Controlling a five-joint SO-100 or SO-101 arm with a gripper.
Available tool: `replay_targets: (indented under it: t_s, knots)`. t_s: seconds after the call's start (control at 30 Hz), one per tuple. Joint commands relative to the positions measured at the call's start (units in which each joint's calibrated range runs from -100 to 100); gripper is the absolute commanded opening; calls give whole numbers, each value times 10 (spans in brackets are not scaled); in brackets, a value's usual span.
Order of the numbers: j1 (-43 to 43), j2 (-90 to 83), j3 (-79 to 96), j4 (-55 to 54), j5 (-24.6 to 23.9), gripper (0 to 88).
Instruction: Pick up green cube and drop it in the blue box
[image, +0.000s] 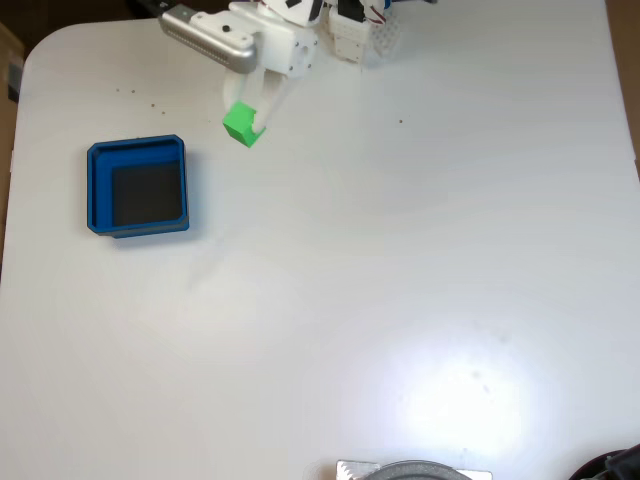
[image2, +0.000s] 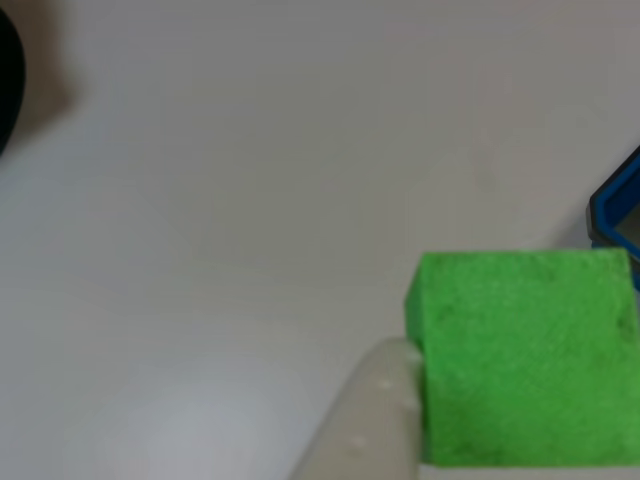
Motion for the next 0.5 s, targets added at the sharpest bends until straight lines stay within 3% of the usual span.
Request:
replay_targets:
  t_s: [0.0,0.47]
  knots:
    - [32,13,-2,-22,2,27]
    - [130,163,-2,-155,2,27]
